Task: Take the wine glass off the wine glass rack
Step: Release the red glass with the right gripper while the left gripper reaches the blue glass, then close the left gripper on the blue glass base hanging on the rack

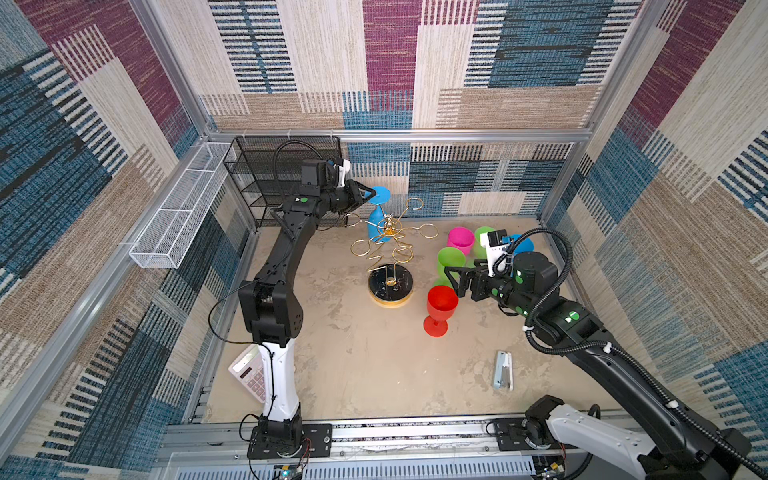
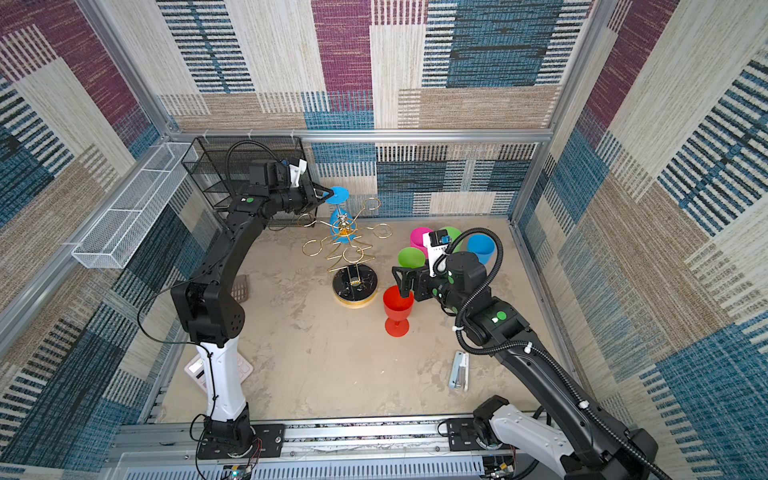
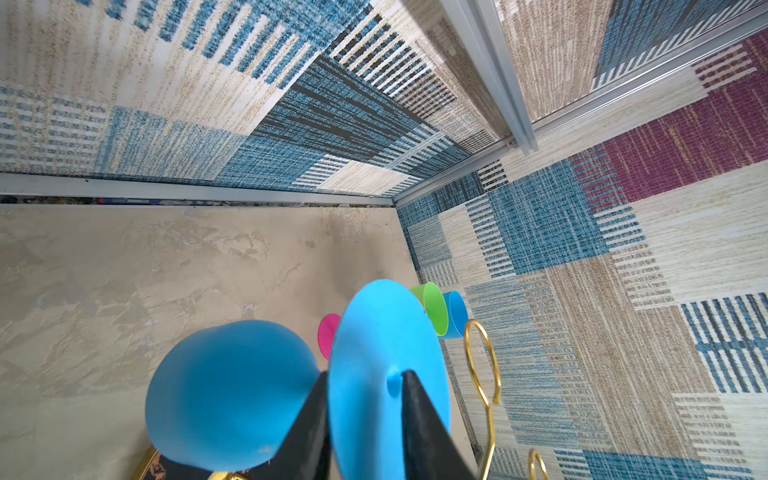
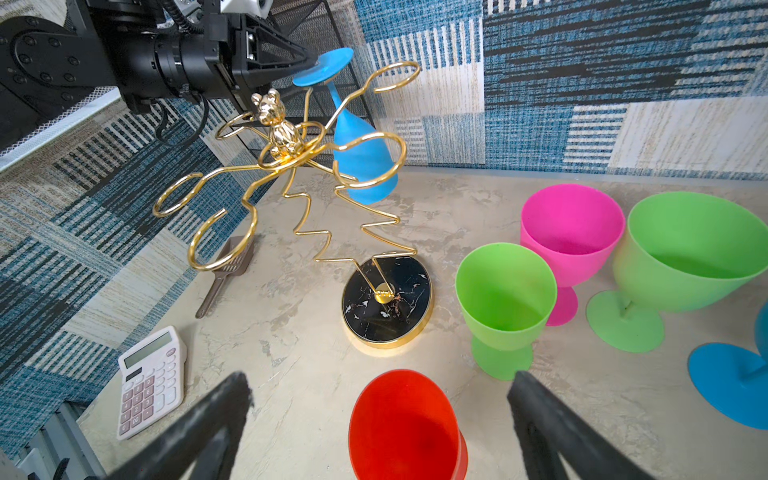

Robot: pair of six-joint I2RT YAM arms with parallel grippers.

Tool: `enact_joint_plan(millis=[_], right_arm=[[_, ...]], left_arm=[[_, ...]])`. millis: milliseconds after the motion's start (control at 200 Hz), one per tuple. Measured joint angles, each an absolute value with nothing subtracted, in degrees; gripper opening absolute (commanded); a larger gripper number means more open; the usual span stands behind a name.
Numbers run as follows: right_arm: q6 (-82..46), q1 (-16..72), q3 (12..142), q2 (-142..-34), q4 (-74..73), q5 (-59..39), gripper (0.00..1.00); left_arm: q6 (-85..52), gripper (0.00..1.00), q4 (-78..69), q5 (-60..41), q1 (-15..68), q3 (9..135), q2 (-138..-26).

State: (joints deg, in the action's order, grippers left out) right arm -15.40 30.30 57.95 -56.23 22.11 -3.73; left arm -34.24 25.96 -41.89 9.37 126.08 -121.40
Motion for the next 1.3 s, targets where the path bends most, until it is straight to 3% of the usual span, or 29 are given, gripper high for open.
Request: enact_joint_plan(millis=[631,1297], right_arm=[[-15.6,30.3,57.7,-56.4,22.1,-4.5,0.99],[-15.9,30.3,60.2,-57.3,22.2,-5.0,0.99]], left_arm=[[-36.4,0.00,22.4,-45.4,8.7,124.3,-119.7],[-50.0,0.00,7.4,-54.4,7.6,114.7,-115.8]])
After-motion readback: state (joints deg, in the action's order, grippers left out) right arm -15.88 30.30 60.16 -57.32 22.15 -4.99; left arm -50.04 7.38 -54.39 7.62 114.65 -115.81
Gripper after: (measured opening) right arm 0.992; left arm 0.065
